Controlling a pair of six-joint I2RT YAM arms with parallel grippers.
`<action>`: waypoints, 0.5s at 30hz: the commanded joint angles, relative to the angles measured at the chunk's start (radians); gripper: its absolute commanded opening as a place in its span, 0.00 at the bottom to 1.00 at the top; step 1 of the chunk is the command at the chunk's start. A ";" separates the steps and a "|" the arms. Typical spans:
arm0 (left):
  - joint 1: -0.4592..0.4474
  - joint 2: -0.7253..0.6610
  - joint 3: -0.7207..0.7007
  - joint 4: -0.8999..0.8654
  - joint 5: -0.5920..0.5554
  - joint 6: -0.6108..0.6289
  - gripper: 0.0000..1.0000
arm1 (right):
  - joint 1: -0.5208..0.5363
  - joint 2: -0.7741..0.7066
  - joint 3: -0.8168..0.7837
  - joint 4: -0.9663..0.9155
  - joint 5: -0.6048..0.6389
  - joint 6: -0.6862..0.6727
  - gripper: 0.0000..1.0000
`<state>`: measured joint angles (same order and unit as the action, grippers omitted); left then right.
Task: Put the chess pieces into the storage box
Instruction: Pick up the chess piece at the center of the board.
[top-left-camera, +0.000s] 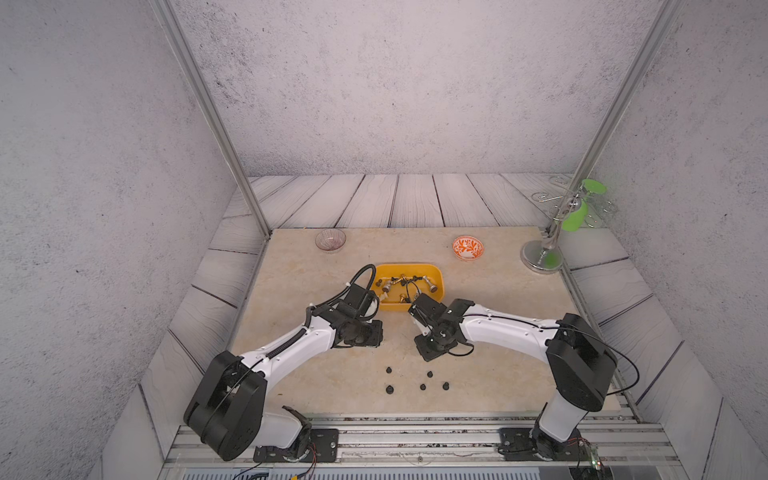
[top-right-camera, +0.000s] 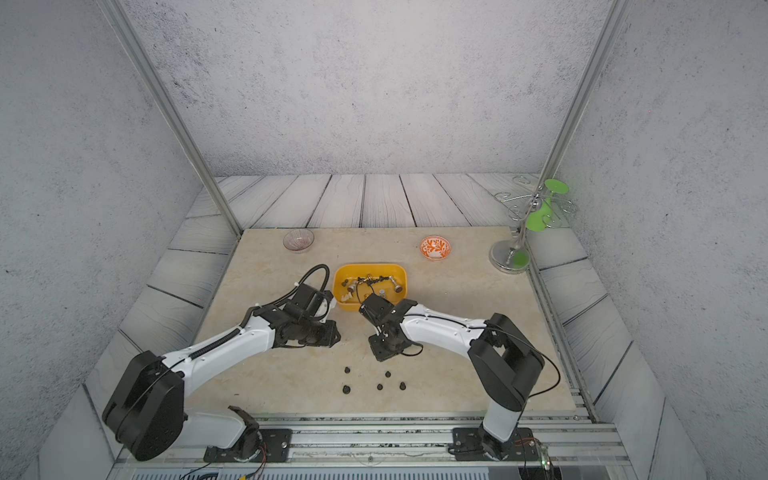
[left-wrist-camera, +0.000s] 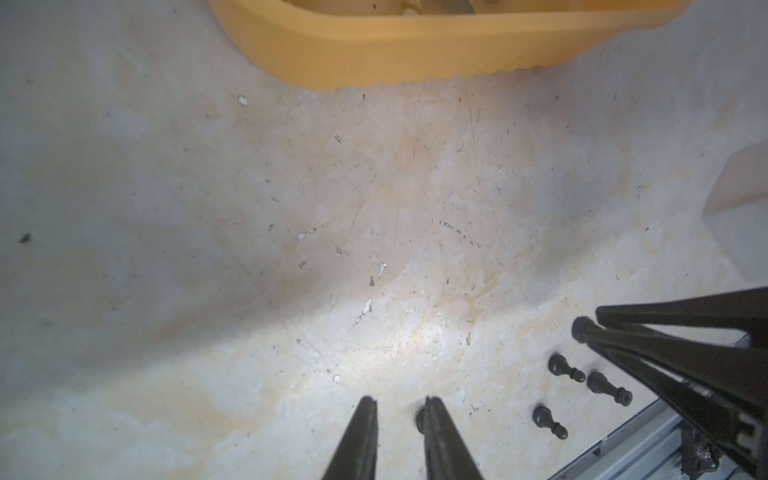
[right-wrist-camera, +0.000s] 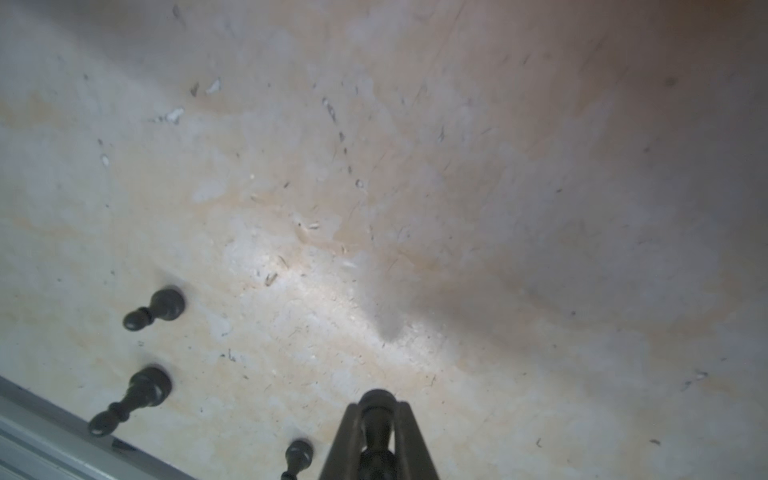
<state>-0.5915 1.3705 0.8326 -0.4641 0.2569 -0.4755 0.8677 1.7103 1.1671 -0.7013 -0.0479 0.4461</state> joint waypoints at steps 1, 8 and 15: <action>-0.005 -0.027 -0.010 -0.011 -0.015 0.000 0.25 | -0.058 -0.054 0.042 -0.023 -0.021 -0.044 0.14; -0.005 -0.034 -0.011 -0.012 -0.013 -0.004 0.25 | -0.200 -0.026 0.177 -0.023 -0.100 -0.115 0.14; -0.005 -0.042 -0.016 -0.008 -0.004 -0.011 0.25 | -0.305 0.103 0.391 -0.053 -0.144 -0.181 0.14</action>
<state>-0.5915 1.3540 0.8280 -0.4664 0.2558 -0.4770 0.5861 1.7386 1.4929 -0.7277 -0.1562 0.3168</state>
